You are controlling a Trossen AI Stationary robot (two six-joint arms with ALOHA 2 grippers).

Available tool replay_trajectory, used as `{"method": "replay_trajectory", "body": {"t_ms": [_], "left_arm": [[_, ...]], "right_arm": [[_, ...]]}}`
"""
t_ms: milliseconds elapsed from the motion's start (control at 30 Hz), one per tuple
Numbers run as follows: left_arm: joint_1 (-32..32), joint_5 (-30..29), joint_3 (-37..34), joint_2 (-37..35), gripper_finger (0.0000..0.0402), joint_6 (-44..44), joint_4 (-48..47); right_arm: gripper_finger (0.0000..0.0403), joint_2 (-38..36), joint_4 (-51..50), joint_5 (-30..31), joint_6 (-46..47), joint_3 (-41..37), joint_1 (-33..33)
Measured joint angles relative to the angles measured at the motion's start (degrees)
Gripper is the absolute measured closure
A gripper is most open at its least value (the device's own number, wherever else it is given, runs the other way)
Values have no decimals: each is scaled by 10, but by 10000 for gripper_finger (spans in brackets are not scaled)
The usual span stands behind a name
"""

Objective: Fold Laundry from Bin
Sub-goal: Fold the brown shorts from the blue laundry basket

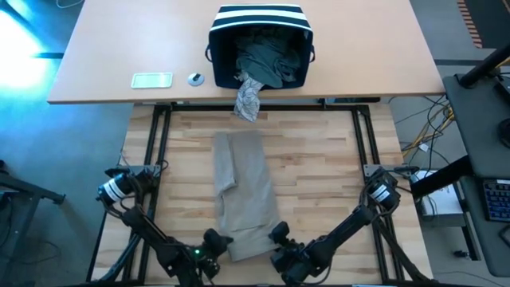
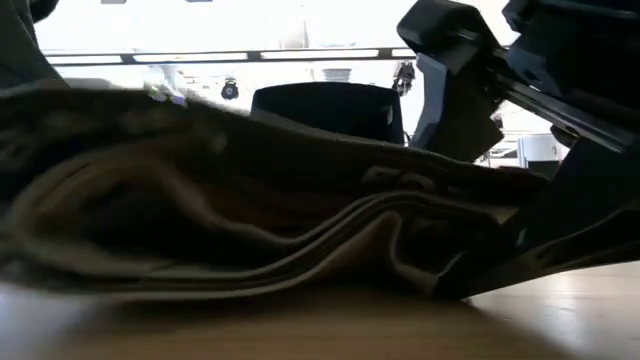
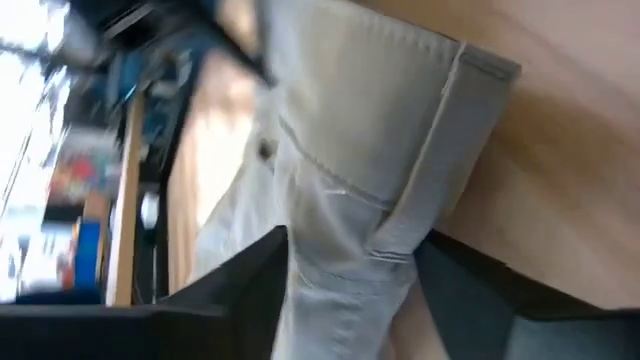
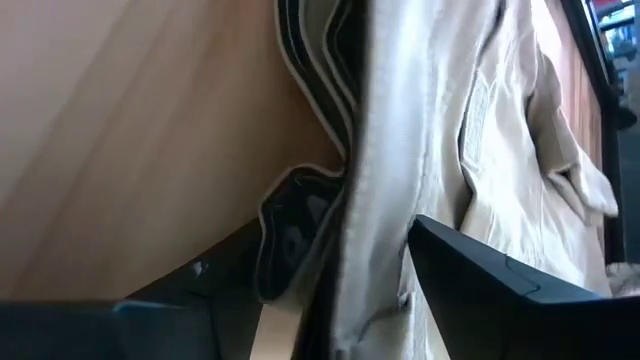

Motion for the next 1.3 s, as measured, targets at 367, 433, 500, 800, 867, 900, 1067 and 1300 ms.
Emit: {"method": "replay_trajectory", "body": {"t_ms": [367, 433, 500, 800, 867, 900, 1067, 1300], "left_arm": [[23, -15, -2, -8, 389, -291, -74], [21, -18, -3, -19, 397, -340, -109], [17, -16, -8, -33, 398, -373, -146], [-4, 17, -39, -83, 390, -398, -122], [-4, 31, -39, -76, 378, -390, -119], [-4, 41, -39, -71, 371, -383, -117], [-4, 72, -39, -66, 315, -360, -115], [-8, 85, -15, -67, 214, -337, -183]], "right_arm": [[157, -33, -198, -11, 193, 43, 51], [157, -42, -223, -1, 237, 43, 59], [157, -45, -239, 19, 269, 43, 66], [156, -28, -221, 69, 227, 13, 43], [161, -25, -180, 81, 187, 9, 32], [165, -25, -152, 80, 160, 7, 26], [195, -18, -52, 51, 42, 4, -2], [279, -21, -4, 51, -45, 40, -15]]}}
